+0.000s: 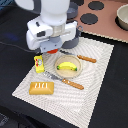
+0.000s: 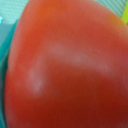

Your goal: Interact with the objects in diverse but meaningful ways.

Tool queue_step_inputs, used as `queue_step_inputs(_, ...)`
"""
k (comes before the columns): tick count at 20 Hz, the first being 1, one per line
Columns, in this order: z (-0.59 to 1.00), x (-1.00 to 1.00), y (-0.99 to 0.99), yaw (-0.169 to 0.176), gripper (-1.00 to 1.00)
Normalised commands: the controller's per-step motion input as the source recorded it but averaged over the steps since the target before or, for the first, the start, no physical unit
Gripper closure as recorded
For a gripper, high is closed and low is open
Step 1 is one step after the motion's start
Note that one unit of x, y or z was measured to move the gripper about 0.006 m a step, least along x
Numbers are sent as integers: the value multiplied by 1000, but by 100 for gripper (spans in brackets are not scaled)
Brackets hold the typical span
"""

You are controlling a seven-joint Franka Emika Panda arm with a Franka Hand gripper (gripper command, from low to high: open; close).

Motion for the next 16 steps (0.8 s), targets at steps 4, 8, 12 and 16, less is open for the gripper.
queue_step_inputs(4, 249, -886, 224, -50, 100)
queue_step_inputs(8, 629, -721, 351, -59, 100)
queue_step_inputs(12, 179, -410, 244, -42, 100)
queue_step_inputs(16, -116, -169, 116, -14, 100)
